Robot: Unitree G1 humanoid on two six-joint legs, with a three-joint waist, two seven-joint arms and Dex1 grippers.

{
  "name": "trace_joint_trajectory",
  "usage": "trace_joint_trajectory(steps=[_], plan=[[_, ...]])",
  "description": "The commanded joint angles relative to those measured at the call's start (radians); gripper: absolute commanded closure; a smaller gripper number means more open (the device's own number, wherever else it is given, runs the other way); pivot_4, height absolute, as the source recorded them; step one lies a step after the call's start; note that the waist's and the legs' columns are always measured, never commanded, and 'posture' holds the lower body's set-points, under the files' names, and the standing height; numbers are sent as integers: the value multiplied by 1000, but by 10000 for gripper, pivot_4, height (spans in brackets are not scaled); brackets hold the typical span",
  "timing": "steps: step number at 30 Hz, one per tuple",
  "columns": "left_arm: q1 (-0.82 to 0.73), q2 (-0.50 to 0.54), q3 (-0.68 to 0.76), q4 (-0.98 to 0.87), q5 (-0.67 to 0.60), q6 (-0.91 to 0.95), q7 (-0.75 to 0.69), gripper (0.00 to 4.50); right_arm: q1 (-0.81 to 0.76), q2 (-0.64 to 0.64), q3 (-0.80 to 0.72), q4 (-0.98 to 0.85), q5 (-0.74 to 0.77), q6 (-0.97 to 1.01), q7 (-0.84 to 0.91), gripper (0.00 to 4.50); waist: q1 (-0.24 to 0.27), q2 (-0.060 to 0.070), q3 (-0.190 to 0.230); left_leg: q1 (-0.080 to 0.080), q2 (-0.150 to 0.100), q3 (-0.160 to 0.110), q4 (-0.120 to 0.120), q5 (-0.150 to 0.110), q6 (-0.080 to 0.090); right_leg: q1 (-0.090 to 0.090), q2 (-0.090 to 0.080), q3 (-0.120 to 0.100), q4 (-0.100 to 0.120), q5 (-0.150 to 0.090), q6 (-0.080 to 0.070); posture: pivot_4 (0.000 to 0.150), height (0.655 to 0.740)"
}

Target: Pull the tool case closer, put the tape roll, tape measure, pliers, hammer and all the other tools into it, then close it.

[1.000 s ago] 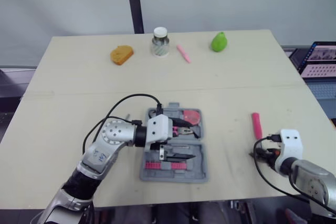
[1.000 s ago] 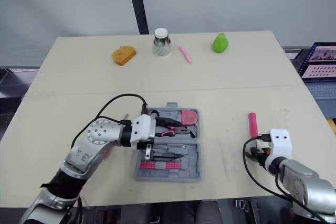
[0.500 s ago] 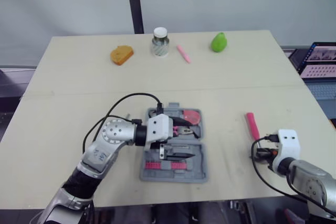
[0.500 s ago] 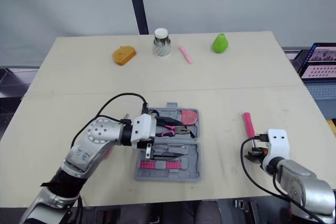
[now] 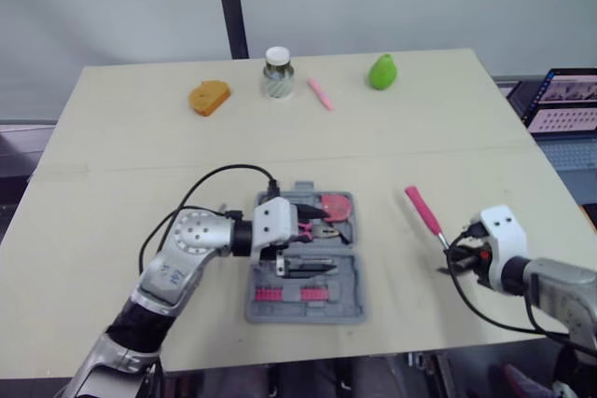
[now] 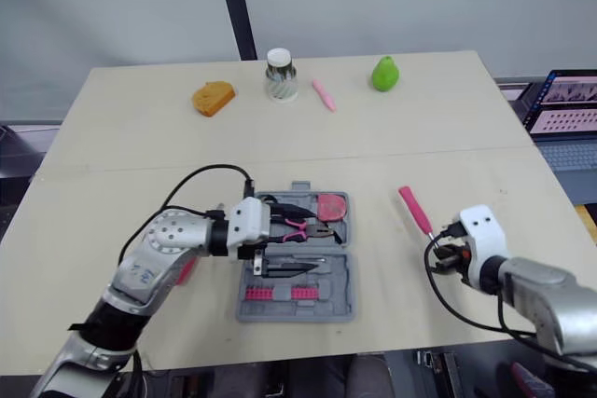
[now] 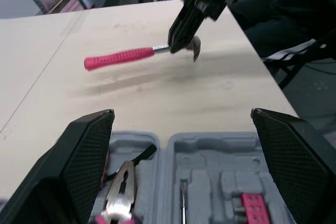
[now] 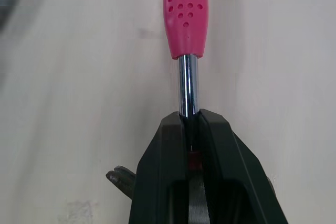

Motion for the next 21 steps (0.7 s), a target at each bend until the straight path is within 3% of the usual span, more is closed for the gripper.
trace_joint_trajectory(steps=[1, 3, 9, 15, 21], plan=[[84, 47, 96, -65, -32, 3, 25, 0, -101, -98, 82, -59, 54, 16, 125, 44770, -3, -1, 1, 0, 0, 0, 0, 0, 0, 0, 0, 0, 0, 0, 0, 1500, 7400], [124, 65, 128, -86, -42, 10, 33, 0, -153, -125, 114, -56, 77, 21, 162, 44770, -7, -2, 1, -1, 1, 0, 0, 0, 0, 0, 0, 0, -1, 0, 0, 1500, 7400], [426, 152, 345, -213, -99, 1, 44, 0, -420, -227, 426, -116, 21, -64, 360, 44770, -17, -3, 3, -1, 0, -1, 0, -1, 0, 0, -2, -1, -2, 0, 0, 1500, 7400], [687, 150, 527, -304, -136, -37, 49, 0, -632, -188, 654, -115, -37, -45, 454, 44770, -12, -4, 4, -2, 0, -2, 1, -2, -1, -1, -4, -2, -4, 0, -1, 1500, 7400], [896, 109, 604, -348, -121, -122, 44, 0, -776, -123, 866, -102, -135, -50, 514, 44770, -16, -4, 3, -2, 0, 0, 1, -4, 0, -2, -6, -2, -5, 0, -1, 1500, 7400]])
